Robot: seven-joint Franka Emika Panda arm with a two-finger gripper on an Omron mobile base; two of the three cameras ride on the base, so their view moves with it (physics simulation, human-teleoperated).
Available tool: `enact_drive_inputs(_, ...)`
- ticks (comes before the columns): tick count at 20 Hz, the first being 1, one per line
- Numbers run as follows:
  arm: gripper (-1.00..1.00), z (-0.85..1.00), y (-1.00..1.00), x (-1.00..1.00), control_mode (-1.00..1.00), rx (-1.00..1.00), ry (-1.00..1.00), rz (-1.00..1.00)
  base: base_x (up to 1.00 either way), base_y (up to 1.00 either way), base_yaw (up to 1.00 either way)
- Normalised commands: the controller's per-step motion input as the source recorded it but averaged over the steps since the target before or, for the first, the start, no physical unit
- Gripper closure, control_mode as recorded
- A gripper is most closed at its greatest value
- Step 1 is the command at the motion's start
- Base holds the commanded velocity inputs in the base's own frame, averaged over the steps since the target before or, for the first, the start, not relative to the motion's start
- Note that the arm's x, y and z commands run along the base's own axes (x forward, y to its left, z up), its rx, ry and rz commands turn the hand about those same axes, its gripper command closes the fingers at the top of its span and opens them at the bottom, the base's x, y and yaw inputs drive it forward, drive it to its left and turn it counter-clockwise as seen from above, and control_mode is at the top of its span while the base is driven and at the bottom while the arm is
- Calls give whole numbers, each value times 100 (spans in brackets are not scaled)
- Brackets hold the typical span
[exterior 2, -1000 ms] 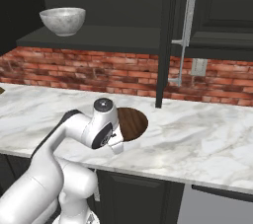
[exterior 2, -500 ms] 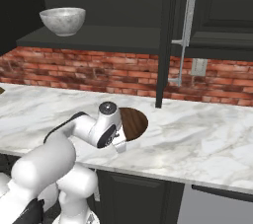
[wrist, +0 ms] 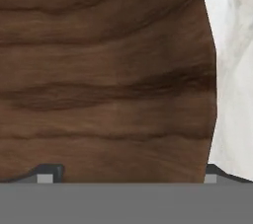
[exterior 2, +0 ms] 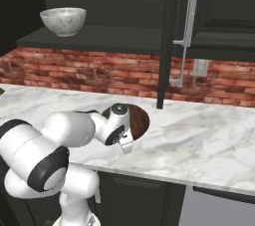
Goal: Open the cabinet. Pick the bowls from the counter and place them in the cabinet. Then close the cabinet.
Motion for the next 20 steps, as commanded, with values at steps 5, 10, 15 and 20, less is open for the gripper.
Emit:
enact_drive_inputs(5, 100, -35, 0, 28, -100, 6, 5, 0, 0, 0, 0)
enact_drive_inputs(10, 100, -32, 10, 0, -100, 6, 1, 0, 0, 0, 0)
enact_drive_inputs(15, 100, -2, 1, 0, -100, 0, -8, -1, 0, 0, 0)
enact_drive_inputs(20, 100, 0, 4, -5, -100, 0, -17, -2, 0, 0, 0)
